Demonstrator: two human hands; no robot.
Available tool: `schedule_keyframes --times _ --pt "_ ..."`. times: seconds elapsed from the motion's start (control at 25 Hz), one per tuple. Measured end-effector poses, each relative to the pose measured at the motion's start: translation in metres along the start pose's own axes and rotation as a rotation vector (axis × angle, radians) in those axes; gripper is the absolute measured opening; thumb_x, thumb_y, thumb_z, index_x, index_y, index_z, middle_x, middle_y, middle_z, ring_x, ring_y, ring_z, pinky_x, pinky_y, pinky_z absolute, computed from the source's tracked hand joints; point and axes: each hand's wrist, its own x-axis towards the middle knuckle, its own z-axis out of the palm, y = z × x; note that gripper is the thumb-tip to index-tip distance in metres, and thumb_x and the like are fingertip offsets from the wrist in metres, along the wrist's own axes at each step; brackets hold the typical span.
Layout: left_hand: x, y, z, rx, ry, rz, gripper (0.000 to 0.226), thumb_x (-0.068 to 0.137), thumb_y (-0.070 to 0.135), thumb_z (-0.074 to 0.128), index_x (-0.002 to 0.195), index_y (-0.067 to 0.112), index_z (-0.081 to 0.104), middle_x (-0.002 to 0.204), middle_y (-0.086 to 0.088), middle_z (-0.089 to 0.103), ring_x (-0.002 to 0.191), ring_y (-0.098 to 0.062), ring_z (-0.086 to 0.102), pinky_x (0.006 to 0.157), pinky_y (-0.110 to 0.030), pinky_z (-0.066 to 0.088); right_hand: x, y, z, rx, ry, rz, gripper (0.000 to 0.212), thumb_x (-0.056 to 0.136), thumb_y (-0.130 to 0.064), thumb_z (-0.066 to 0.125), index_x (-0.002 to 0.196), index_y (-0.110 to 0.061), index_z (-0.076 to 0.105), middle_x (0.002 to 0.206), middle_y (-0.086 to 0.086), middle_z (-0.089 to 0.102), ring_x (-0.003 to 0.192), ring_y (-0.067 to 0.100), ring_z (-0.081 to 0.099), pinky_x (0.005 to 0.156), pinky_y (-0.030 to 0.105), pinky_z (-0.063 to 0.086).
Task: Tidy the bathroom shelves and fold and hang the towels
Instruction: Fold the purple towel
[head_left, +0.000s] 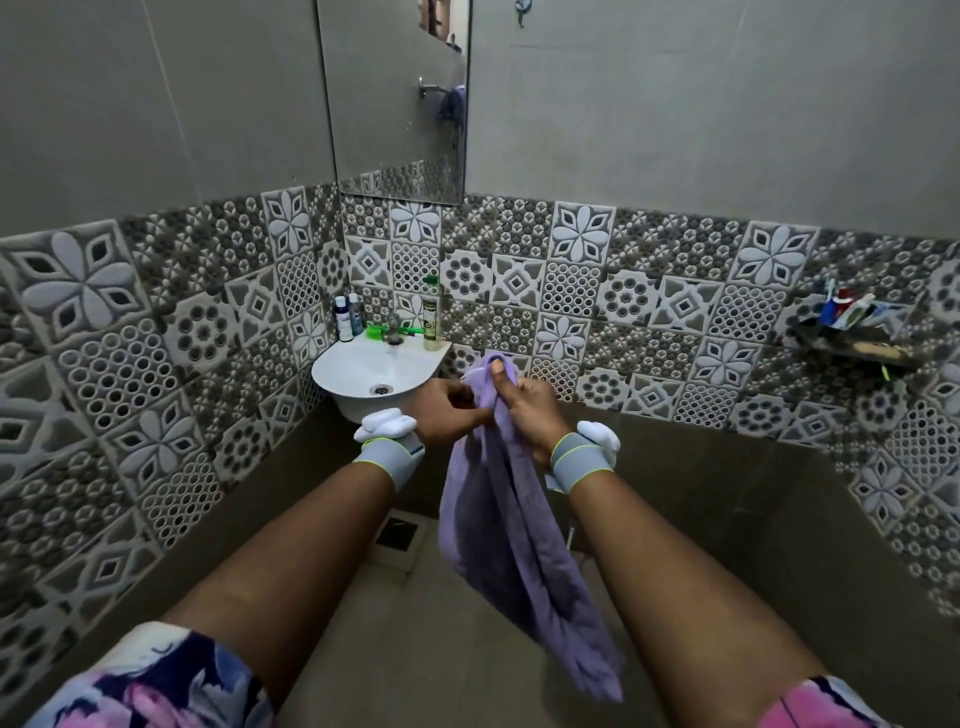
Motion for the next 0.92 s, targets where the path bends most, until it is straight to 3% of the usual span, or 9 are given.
schedule_keyframes --times 0.12,0.2,0.32,0.4,0.44,0.52,0.64,0.8,0.92 --pt "0.001 -0.006 -0.004 0.149 0.105 0.009 0.025 0.082 0.025 0.055 0.073 0.005 0.066 0.065 -0.012 0.059 0.067 -0.023 0.053 0.058 -0.025 0.037 0.001 0.000 0.005 -0.080 -0.041 -0.082 0.044 0.096 -0.028 0.053 0.056 -0.020 0.038 0.059 0.000 0.031 0.058 0.011 0.027 0.052 0.030 0.020" --pt "0.002 -0.004 -0.010 0.039 0.180 -0.049 0.025 0.085 0.020 0.048 0.082 0.004 0.068 0.083 -0.021 0.066 0.077 -0.026 0.057 0.066 -0.028 0.037 0.004 -0.001 0.004 -0.074 -0.051 -0.091 0.037 0.098 -0.024 0.050 0.064 -0.010 0.050 0.065 0.005 0.039 0.064 0.013 0.033 0.055 0.030 0.026" --pt "0.004 0.002 -0.022 -0.093 0.165 -0.116 0.035 0.076 0.032 0.035 0.074 0.004 0.056 0.083 -0.018 0.058 0.079 -0.020 0.044 0.062 -0.027 0.035 0.007 -0.001 0.005 -0.061 -0.096 -0.044 0.033 0.099 -0.024 0.048 0.086 0.003 0.062 0.078 0.009 0.051 0.073 0.015 0.044 0.063 0.029 0.036" --pt "0.003 0.002 -0.030 -0.249 0.066 -0.107 0.029 0.077 0.038 0.050 0.065 0.011 0.052 0.082 -0.011 0.049 0.079 -0.017 0.041 0.057 -0.017 0.036 0.008 -0.005 0.006 -0.007 -0.143 0.026 0.028 0.092 -0.031 0.059 0.074 -0.010 0.058 0.075 0.010 0.050 0.068 0.016 0.043 0.062 0.030 0.035" --pt "0.002 -0.002 -0.035 -0.295 0.028 -0.099 0.032 0.068 0.045 0.062 0.063 0.014 0.053 0.078 -0.009 0.048 0.078 -0.015 0.042 0.060 -0.019 0.037 0.009 -0.009 0.004 -0.028 -0.195 0.076 0.028 0.086 -0.034 0.067 0.069 -0.014 0.056 0.072 0.009 0.051 0.066 0.016 0.045 0.062 0.030 0.036" --pt "0.003 -0.013 -0.049 -0.071 -0.018 -0.046 0.050 0.052 0.059 0.073 0.064 0.013 0.056 0.066 0.000 0.049 0.066 -0.012 0.043 0.058 -0.027 0.038 0.011 -0.018 -0.010 -0.330 -0.358 0.101 0.032 0.075 -0.036 0.078 0.064 -0.017 0.055 0.064 -0.001 0.056 0.062 0.010 0.051 0.060 0.024 0.040" --pt "0.008 -0.025 -0.062 0.388 -0.048 0.012 0.057 0.055 0.060 0.082 0.059 0.011 0.052 0.055 -0.002 0.045 0.054 -0.016 0.040 0.052 -0.029 0.033 0.014 -0.027 -0.020 -0.798 -0.491 0.100 0.032 0.073 -0.035 0.080 0.061 -0.019 0.055 0.062 -0.004 0.054 0.057 0.009 0.048 0.054 0.023 0.038" --pt "0.008 -0.032 -0.060 0.361 -0.144 -0.063 0.069 0.056 0.073 0.070 0.065 0.005 0.057 0.060 -0.005 0.048 0.061 -0.020 0.041 0.057 -0.031 0.037 0.010 -0.011 -0.015 -0.372 -0.460 0.304 0.024 0.087 -0.024 0.066 0.066 -0.019 0.056 0.063 0.000 0.054 0.055 0.013 0.045 0.054 0.025 0.033" --pt "0.006 -0.030 -0.046 0.310 -0.193 -0.067 0.054 0.081 0.063 0.060 0.061 0.013 0.052 0.068 -0.007 0.052 0.067 -0.019 0.042 0.064 -0.032 0.036 0.007 0.000 -0.011 -0.046 -0.413 0.388 0.016 0.092 -0.018 0.053 0.082 -0.014 0.065 0.074 0.001 0.068 0.067 0.014 0.060 0.067 0.028 0.046"
